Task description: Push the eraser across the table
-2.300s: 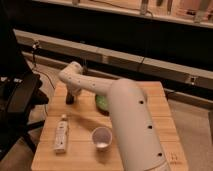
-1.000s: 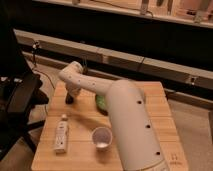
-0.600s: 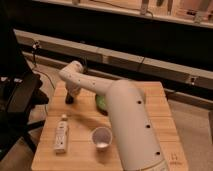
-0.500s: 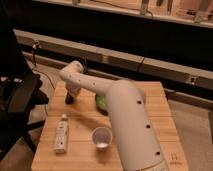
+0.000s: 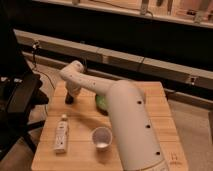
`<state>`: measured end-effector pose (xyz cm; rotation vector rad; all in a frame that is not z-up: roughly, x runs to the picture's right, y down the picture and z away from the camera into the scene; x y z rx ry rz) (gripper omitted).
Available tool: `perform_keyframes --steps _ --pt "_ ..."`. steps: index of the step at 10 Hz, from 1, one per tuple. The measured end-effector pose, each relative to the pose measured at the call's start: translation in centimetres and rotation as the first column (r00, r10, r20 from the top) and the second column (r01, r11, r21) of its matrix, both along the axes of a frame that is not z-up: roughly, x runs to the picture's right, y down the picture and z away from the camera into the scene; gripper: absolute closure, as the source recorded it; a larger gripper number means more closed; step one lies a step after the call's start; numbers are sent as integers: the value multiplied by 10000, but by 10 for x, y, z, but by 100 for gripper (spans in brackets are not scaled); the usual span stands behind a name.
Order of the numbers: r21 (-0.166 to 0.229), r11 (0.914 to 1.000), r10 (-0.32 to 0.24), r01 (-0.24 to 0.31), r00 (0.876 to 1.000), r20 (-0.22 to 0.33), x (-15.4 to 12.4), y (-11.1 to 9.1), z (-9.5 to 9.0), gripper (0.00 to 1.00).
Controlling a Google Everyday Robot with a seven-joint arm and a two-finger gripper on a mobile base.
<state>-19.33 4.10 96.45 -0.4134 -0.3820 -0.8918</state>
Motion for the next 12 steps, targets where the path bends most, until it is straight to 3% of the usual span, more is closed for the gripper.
perform_keyframes --steps 4,8,12 --pt "34 10000 48 -48 10000 -48 0 2 8 94" --pt "486 9987 -185 167 9992 353 -16 -7 8 94" --pt "673 9971 -398 345 9961 792 -33 -13 17 94"
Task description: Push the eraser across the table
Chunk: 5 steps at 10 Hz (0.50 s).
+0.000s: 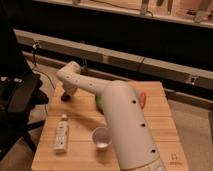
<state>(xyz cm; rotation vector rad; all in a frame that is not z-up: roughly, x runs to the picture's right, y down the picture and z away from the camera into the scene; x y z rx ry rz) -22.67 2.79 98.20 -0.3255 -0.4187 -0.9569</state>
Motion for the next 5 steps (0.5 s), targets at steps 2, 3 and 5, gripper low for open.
perform_keyframes --steps 2,3,5 --pt "60 10000 65 -66 9998 169 -1 -1 10 94" --pt "182 9997 125 -132 9993 339 -5 -2 11 94" --pt "444 9989 137 -161 9984 552 -11 -6 13 94"
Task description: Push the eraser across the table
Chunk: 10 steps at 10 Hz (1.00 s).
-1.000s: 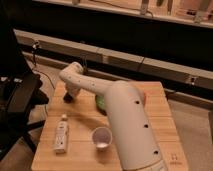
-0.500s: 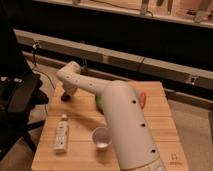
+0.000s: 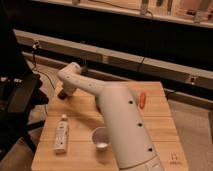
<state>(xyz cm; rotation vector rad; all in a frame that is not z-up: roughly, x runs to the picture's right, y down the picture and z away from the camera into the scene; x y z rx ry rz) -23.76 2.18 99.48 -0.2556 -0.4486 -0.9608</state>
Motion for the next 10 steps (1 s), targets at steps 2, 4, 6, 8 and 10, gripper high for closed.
perform_keyframes --steps 2,4,6,8,10 --pt "327 9995 -15 12 9999 104 -4 -8 1 94" --pt "589 9983 -14 3 9998 196 -7 -17 2 94" --pt "862 9963 -87 59 9995 313 -12 -23 1 94" --pt "1158 9933 -15 -10 9998 216 -10 -29 -10 94" --pt "1340 9910 30 -8 9999 -163 2 -30 -31 94"
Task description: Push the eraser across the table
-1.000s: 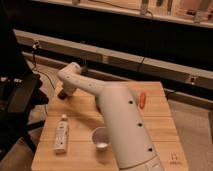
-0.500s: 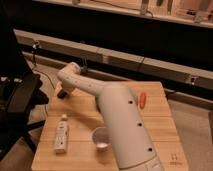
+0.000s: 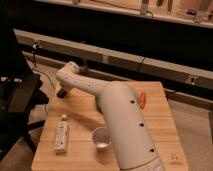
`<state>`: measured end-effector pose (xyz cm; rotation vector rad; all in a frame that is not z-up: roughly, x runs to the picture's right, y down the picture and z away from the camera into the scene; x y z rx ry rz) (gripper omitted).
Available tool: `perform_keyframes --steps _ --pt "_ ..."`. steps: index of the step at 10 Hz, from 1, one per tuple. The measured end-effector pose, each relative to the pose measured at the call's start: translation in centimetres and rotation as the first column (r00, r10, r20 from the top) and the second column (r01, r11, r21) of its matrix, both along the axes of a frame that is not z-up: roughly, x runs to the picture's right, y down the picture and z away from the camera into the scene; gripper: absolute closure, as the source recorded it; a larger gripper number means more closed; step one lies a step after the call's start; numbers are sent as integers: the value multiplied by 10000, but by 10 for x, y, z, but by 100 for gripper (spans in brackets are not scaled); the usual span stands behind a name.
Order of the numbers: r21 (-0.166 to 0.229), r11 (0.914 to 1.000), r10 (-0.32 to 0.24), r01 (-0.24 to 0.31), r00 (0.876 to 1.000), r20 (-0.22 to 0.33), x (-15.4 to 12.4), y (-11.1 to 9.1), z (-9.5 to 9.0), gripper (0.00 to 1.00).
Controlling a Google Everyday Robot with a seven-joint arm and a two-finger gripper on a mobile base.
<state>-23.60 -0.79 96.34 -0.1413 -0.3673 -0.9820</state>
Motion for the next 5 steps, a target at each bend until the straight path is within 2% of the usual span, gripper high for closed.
perform_keyframes --steps 1,2,3,5 --pt "-5 10000 35 -36 10000 -89 10 1 -13 94" --pt "-79 10000 58 -59 10000 -43 18 1 -15 94" --pt "-76 10000 27 -27 10000 30 21 0 -13 94" --pt "-139 9999 -1 3 9998 194 9 0 5 94"
